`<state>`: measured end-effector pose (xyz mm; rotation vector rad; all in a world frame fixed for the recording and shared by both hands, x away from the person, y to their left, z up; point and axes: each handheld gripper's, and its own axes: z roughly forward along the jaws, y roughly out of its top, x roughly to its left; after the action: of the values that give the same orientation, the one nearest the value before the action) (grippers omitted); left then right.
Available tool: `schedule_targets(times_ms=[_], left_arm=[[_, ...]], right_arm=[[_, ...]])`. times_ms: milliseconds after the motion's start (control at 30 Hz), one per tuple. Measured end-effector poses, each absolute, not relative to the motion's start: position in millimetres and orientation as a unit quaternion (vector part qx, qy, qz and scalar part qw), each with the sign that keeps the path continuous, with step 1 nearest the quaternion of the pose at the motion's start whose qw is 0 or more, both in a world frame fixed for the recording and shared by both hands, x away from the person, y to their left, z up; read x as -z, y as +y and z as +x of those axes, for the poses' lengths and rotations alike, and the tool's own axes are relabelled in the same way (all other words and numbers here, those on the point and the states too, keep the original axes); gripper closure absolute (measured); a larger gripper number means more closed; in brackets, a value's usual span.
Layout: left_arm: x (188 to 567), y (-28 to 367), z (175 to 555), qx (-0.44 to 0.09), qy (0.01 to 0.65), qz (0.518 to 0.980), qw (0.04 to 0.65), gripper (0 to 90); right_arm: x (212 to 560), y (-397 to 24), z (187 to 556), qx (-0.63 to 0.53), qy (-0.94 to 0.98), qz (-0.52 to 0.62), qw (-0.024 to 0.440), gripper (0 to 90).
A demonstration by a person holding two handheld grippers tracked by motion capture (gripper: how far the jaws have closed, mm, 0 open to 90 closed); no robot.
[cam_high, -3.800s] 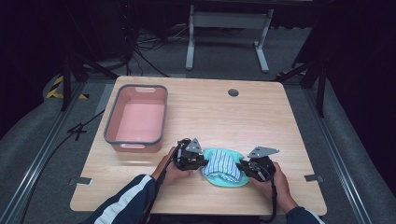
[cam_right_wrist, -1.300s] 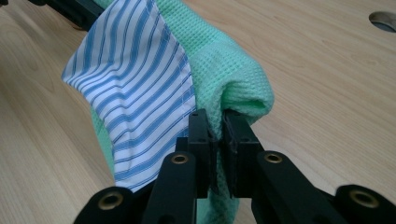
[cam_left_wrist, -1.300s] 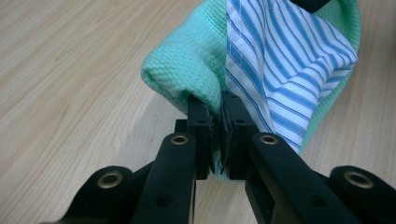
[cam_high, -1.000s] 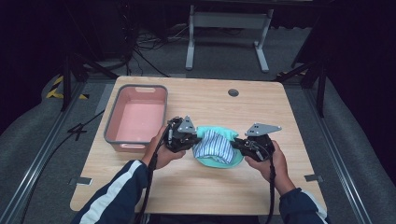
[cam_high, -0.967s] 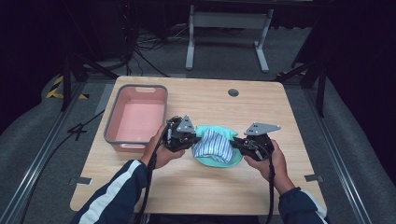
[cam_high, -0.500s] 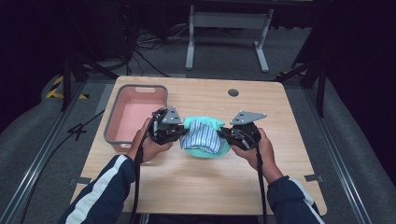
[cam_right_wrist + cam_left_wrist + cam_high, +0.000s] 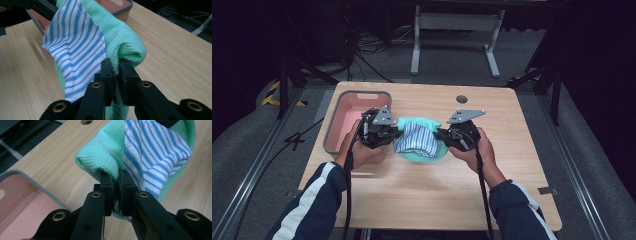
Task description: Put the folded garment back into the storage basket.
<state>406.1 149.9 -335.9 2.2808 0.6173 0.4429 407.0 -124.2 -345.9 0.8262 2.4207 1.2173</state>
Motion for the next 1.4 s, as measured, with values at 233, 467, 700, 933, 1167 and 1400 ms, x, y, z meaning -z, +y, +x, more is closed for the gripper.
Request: schedule_targets(times_ms=[233,467,700,933,1167,1400], left_arm=[[330,164,409,-0.182,0.252,0.876,0.369,83.8],[322,179,409,-0.189,0.265,0.868,0.375,83.8],[317,195,407,-0.2,0.279,0.861,0.377,83.8],[313,215,406,-0.21,0.291,0.856,0.373,83.8],[307,231,405,-0.221,0.297,0.856,0.36,83.8],[304,251,405,-0.231,0.313,0.848,0.36,83.8]], right_arm=[[339,-111,412,-0.425,0.847,0.279,0.155,82.5],[331,-97,418,-0.423,0.85,0.271,0.156,82.5],[322,-79,423,-0.424,0.853,0.261,0.157,82.5],[317,-57,430,-0.423,0.856,0.253,0.154,82.5],[317,-40,435,-0.425,0.857,0.25,0.148,82.5],[317,-15,441,-0.425,0.861,0.24,0.144,82.5]])
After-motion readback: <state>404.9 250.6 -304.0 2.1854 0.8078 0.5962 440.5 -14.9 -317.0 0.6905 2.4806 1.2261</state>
